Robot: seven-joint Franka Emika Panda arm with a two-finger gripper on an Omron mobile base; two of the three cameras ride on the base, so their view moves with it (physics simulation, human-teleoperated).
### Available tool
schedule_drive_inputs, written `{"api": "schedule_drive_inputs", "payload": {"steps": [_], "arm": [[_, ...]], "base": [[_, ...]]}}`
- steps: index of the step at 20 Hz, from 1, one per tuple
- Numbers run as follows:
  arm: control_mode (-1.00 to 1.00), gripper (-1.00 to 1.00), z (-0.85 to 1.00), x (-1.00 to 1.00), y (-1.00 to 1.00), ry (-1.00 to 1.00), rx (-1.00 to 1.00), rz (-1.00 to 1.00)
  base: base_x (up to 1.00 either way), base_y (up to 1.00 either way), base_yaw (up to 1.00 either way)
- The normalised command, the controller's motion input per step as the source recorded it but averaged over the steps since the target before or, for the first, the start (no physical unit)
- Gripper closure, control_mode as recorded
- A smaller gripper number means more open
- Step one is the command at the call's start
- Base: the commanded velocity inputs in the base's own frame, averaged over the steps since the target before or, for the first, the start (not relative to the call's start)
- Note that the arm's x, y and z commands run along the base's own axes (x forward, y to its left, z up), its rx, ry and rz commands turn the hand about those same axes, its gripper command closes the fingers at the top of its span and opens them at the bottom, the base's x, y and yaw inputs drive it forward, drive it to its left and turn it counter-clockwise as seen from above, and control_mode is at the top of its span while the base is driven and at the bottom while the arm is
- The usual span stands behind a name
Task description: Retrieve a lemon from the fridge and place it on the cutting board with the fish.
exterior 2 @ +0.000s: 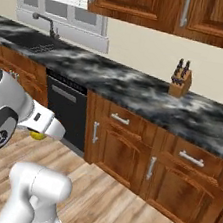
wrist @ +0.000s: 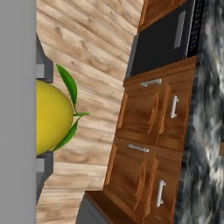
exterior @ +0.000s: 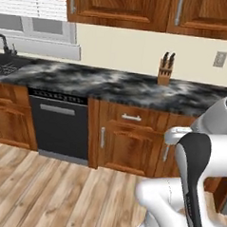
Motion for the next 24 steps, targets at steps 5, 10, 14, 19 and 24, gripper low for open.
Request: {"api": "schedule_drive_inputs", "payload": {"steps": [5, 10, 14, 19, 24], "arm": [[1.0, 1.0, 0.0, 0.0, 0.0, 0.0, 0.0, 0.0], [1.0, 1.0, 0.0, 0.0, 0.0, 0.0, 0.0, 0.0], [1.0, 1.0, 0.0, 0.0, 0.0, 0.0, 0.0, 0.0], [1.0, 1.0, 0.0, 0.0, 0.0, 0.0, 0.0, 0.0], [1.0, 1.0, 0.0, 0.0, 0.0, 0.0, 0.0, 0.0]], "base": [[0.04, 0.87, 0.38], [0.1, 1.0, 0.27], [0.42, 0.97, 0.08], [0.81, 0.74, 0.0], [0.95, 0.59, 0.0]]}}
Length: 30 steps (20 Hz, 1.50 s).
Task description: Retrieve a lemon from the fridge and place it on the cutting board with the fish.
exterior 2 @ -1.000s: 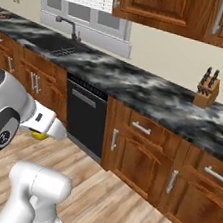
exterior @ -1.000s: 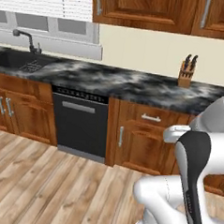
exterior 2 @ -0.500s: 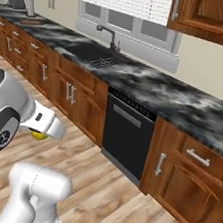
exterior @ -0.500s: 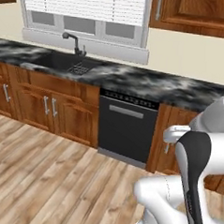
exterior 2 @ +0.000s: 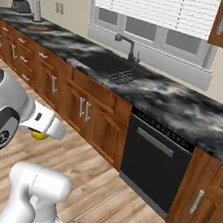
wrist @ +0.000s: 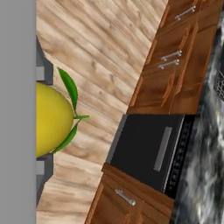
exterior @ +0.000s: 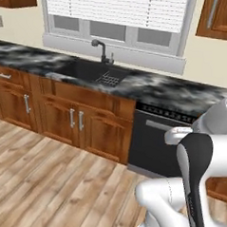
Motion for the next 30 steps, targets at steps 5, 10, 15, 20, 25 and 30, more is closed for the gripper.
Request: {"api": "schedule_drive_inputs", "payload": {"steps": [5, 10, 15, 20, 25, 30], "arm": [[1.0, 1.0, 0.0, 0.0, 0.0, 0.0, 0.0, 0.0], [1.0, 1.0, 0.0, 0.0, 0.0, 0.0, 0.0, 0.0], [1.0, 1.0, 0.0, 0.0, 0.0, 0.0, 0.0, 0.0], [1.0, 1.0, 0.0, 0.0, 0.0, 0.0, 0.0, 0.0], [1.0, 1.0, 0.0, 0.0, 0.0, 0.0, 0.0, 0.0], [1.0, 1.0, 0.0, 0.0, 0.0, 0.0, 0.0, 0.0]], "base": [[0.96, 0.74, -0.02], [0.86, 0.96, -0.12], [0.78, 1.0, -0.2], [0.86, 1.0, -0.23], [0.82, 1.0, -0.22], [0.84, 1.0, -0.23]]}}
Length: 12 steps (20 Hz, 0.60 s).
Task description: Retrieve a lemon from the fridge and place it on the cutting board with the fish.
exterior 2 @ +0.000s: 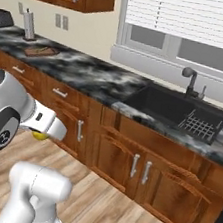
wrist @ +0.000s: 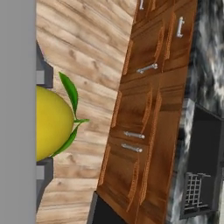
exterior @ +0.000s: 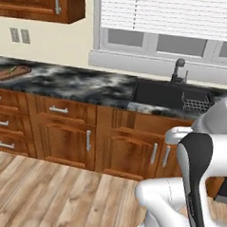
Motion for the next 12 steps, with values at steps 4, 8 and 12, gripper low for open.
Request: {"api": "schedule_drive_inputs", "payload": {"steps": [4, 8, 12], "arm": [[1.0, 1.0, 0.0, 0.0, 0.0, 0.0, 0.0, 0.0], [1.0, 1.0, 0.0, 0.0, 0.0, 0.0, 0.0, 0.0], [1.0, 1.0, 0.0, 0.0, 0.0, 0.0, 0.0, 0.0]], "base": [[0.88, 1.0, -0.25], [0.75, 1.0, -0.23], [0.5, 1.0, -0.18]]}}
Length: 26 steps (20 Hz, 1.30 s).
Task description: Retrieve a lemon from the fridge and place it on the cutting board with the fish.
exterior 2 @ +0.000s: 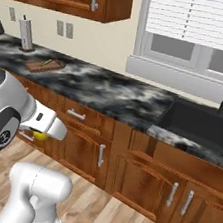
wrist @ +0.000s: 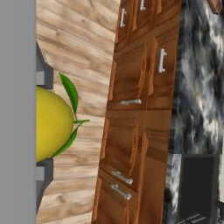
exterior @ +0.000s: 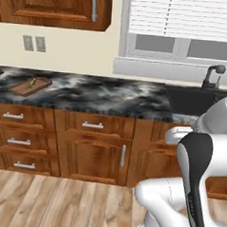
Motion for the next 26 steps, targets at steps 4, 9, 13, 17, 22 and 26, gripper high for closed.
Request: {"api": "schedule_drive_inputs", "payload": {"steps": [4, 9, 13, 17, 22, 26], "arm": [[1.0, 1.0, 0.0, 0.0, 0.0, 0.0, 0.0, 0.0], [1.0, 1.0, 0.0, 0.0, 0.0, 0.0, 0.0, 0.0], [1.0, 1.0, 0.0, 0.0, 0.0, 0.0, 0.0, 0.0], [1.0, 1.0, 0.0, 0.0, 0.0, 0.0, 0.0, 0.0], [1.0, 1.0, 0.0, 0.0, 0.0, 0.0, 0.0, 0.0], [1.0, 1.0, 0.0, 0.0, 0.0, 0.0, 0.0, 0.0]], "base": [[0.54, 1.0, -0.17], [0.77, 1.0, -0.25], [0.6, 1.0, -0.27], [0.47, 1.0, -0.26], [0.41, 0.99, -0.29], [0.42, 0.98, -0.35]]}}
